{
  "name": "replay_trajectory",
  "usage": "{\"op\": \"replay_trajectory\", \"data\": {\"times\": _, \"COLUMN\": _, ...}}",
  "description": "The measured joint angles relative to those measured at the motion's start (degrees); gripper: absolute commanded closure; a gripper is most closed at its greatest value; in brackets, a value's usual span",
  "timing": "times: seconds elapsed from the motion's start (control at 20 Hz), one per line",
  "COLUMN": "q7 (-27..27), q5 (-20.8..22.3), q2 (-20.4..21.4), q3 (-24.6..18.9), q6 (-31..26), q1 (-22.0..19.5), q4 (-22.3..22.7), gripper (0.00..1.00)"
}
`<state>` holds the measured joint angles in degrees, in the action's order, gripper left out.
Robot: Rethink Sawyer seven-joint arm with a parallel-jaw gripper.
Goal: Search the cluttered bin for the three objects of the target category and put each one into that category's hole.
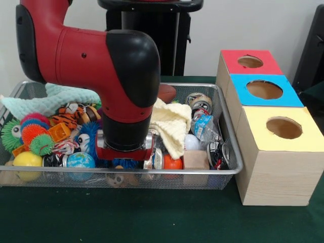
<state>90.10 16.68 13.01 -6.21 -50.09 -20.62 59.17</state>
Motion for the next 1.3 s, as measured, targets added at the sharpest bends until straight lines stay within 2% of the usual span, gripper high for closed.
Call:
{"op": "replay_trajectory", "data": {"times": 0.4, "q7": 0.0, "q5": 0.05, "q2": 0.1, "q3": -0.04, "q6": 0.44, "q1": 0.0, "q4": 0.26, "gripper": 0.0}}
{"op": "replay_trajectory", "data": {"times": 0.6, "q7": 0.0, "q5": 0.01, "q2": 1.34, "q3": -0.16, "q6": 4.28, "q1": -0.48, "q4": 3.1, "gripper": 0.0}}
{"op": "replay_trajectory", "data": {"times": 0.8, "q7": 0.0, "q5": 0.25, "q2": 3.33, "q3": -0.98, "q6": 11.03, "q1": -1.81, "q4": 7.91, "gripper": 0.0}}
{"op": "replay_trajectory", "data": {"times": 1.3, "q7": 0.01, "q5": 1.18, "q2": 5.1, "q3": -2.1, "q6": 17.56, "q1": -3.29, "q4": 12.42, "gripper": 0.0}}
